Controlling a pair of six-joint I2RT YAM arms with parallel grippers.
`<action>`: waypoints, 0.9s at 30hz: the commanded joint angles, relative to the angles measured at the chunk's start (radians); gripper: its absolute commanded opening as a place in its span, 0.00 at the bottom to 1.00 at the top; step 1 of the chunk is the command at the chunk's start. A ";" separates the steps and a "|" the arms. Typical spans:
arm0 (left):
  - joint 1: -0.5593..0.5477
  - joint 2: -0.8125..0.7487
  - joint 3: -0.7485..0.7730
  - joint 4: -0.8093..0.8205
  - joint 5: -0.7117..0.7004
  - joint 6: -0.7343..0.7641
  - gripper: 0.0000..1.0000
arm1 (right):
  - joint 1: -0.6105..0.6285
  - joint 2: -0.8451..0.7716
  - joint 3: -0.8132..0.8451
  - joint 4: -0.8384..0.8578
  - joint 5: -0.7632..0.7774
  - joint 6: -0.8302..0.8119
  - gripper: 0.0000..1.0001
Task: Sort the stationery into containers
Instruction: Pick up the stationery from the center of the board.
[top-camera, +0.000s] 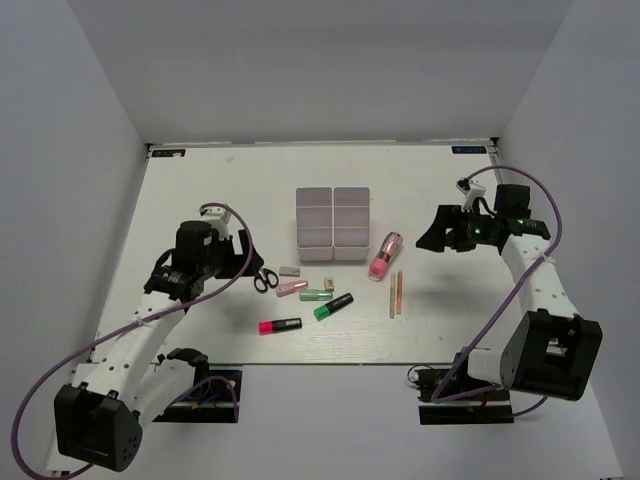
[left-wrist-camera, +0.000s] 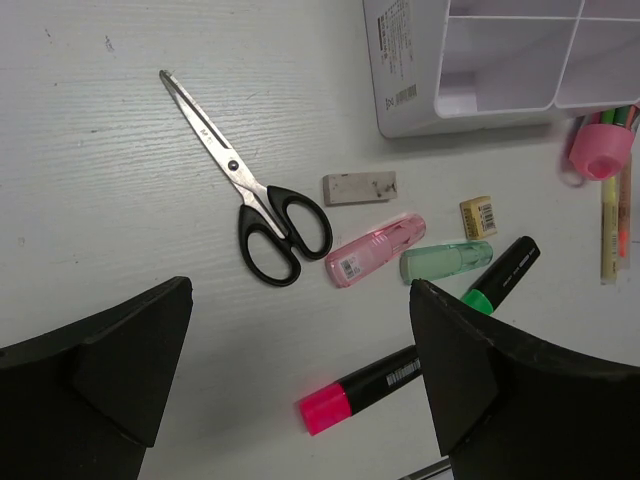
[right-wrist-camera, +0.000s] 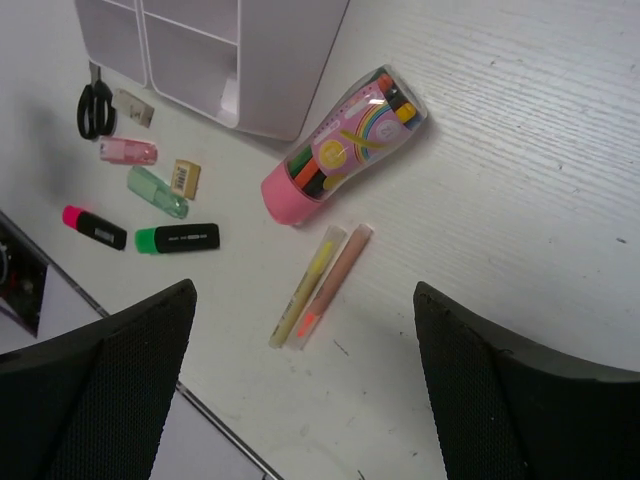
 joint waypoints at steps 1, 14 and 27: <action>0.002 -0.025 0.031 0.003 0.004 0.014 1.00 | -0.001 -0.056 -0.041 0.092 0.044 0.020 0.90; 0.000 -0.025 0.029 -0.002 0.007 0.016 0.92 | -0.004 -0.164 -0.133 0.158 0.005 0.000 0.90; 0.002 -0.018 0.026 0.000 0.002 0.002 1.00 | -0.004 -0.052 -0.090 0.167 -0.083 0.219 0.87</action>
